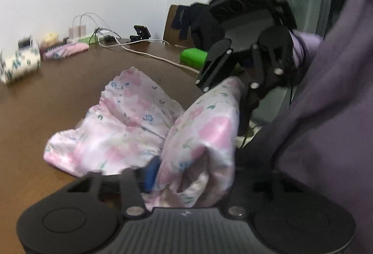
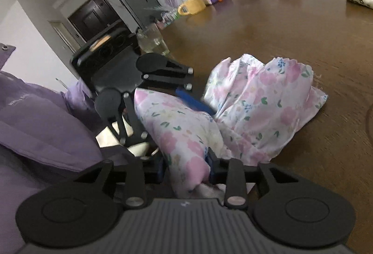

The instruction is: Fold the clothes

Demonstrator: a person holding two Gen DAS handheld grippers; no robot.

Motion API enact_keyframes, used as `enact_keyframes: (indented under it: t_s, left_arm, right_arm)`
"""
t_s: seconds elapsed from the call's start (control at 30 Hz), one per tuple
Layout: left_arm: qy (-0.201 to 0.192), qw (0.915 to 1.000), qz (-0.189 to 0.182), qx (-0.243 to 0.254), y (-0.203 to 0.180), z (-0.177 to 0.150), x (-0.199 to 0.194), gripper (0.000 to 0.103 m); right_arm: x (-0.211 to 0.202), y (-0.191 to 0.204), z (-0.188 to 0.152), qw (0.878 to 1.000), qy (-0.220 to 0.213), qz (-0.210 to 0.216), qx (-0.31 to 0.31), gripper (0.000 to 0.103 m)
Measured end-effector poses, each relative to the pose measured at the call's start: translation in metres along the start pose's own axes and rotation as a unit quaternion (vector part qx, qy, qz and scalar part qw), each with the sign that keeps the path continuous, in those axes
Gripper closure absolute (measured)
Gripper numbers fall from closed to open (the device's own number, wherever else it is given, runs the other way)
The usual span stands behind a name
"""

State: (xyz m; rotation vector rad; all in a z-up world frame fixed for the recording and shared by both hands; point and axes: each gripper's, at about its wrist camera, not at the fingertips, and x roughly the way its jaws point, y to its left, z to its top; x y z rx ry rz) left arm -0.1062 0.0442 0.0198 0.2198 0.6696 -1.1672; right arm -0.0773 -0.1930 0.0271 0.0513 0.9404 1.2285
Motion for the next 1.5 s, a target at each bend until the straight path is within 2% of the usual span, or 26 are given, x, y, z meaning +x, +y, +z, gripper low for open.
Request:
enact_keyframes:
  t_s: [0.07,0.1,0.17,0.27,0.3,0.37,0.43,0.47,0.5,0.57,0.73,0.77,0.83,0.97,1.0,1.1,1.13,1.17,1.2,1.3,1.37,1.43,1.5]
  left_arm:
    - [-0.011,0.9989,-0.025,-0.037,0.013,0.001,-0.004,0.078]
    - [-0.017,0.9976,-0.037,-0.056,0.019,0.001,-0.006,0.079]
    - [-0.029,0.9934,-0.062,-0.093,0.031,0.002,-0.010,0.080]
    - [-0.046,0.9831,-0.098,-0.148,0.050,0.003,-0.015,0.081]
    - [-0.051,0.9786,-0.110,-0.166,0.056,0.003,-0.017,0.081]
    - [-0.057,0.9696,-0.131,-0.199,0.066,0.006,-0.020,0.080]
    - [-0.043,0.9648,-0.105,-0.237,0.077,0.008,-0.016,0.066]
    - [-0.035,0.9618,-0.089,-0.256,0.083,0.009,-0.013,0.049]
    - [-0.031,0.9577,-0.074,-0.276,0.087,0.007,-0.012,0.035]
    - [-0.039,0.9533,-0.047,-0.296,0.091,0.003,-0.016,0.030]
    - [-0.072,0.9568,0.008,-0.281,0.078,0.008,-0.029,0.029]
    - [-0.074,0.9565,0.026,-0.281,0.078,0.010,-0.028,0.029]
    - [-0.075,0.9539,0.058,-0.285,0.078,0.012,-0.029,0.029]
    - [-0.079,0.9433,0.114,-0.302,0.090,0.010,-0.028,0.027]
    - [-0.083,0.9394,0.126,-0.308,0.094,0.011,-0.027,0.027]
    - [-0.069,0.9366,0.148,-0.310,0.101,0.017,-0.019,0.028]
    - [-0.063,0.9359,0.155,-0.310,0.104,0.019,-0.016,0.029]
    - [-0.057,0.9351,0.162,-0.310,0.106,0.021,-0.013,0.040]
    - [-0.051,0.9343,0.168,-0.310,0.108,0.023,-0.010,0.045]
    - [-0.041,0.9347,0.185,-0.301,0.107,0.029,-0.006,0.046]
    - [-0.043,0.9343,0.189,-0.299,0.104,0.032,-0.004,0.046]
    - [-0.042,0.9371,0.185,-0.293,0.102,0.038,0.000,0.046]
    - [-0.037,0.9387,0.185,-0.288,0.102,0.041,0.007,0.046]
  right_arm:
    - [-0.009,0.001,-0.003,0.999,-0.029,-0.012,-0.013,0.008]
    - [-0.015,0.003,-0.007,0.998,-0.051,-0.019,-0.025,0.000]
    - [-0.024,0.004,-0.016,0.995,-0.090,-0.019,-0.050,0.000]
    - [-0.022,0.000,-0.026,0.990,-0.123,-0.007,-0.073,0.001]
    - [-0.019,-0.002,-0.028,0.988,-0.134,-0.011,-0.075,0.003]
    - [-0.015,-0.009,-0.026,0.986,-0.155,-0.011,-0.053,0.019]
    - [-0.012,-0.025,-0.019,0.988,-0.154,0.009,0.009,0.059]
    - [-0.009,-0.036,-0.016,0.987,-0.149,0.018,0.051,0.074]
    - [-0.006,-0.047,-0.014,0.985,-0.143,0.025,0.098,0.078]
    - [-0.002,-0.061,-0.014,0.977,-0.138,0.024,0.161,0.083]
    - [0.004,-0.080,-0.006,0.952,-0.126,0.029,0.276,0.083]
    - [0.003,-0.079,0.001,0.951,-0.124,0.024,0.283,0.083]
    - [0.011,-0.071,0.011,0.956,-0.114,0.009,0.269,0.083]
    - [0.012,-0.065,0.029,0.958,-0.099,0.006,0.268,0.083]
    - [0.013,-0.069,0.032,0.955,-0.095,0.010,0.281,0.083]
    - [0.016,-0.084,0.035,0.939,-0.095,0.016,0.329,0.083]
    - [0.018,-0.091,0.034,0.932,-0.100,0.016,0.349,0.080]
    - [0.016,-0.095,0.032,0.927,-0.107,0.005,0.360,0.074]
    - [0.014,-0.097,0.028,0.923,-0.114,-0.012,0.367,0.069]
    - [-0.003,-0.075,0.025,0.933,-0.156,-0.103,0.307,0.048]
    - [-0.014,-0.053,0.022,0.933,-0.194,-0.167,0.253,0.022]
    - [-0.018,-0.037,0.020,0.926,-0.218,-0.216,0.218,0.019]
    - [-0.011,-0.041,0.017,0.923,-0.215,-0.224,0.229,0.019]
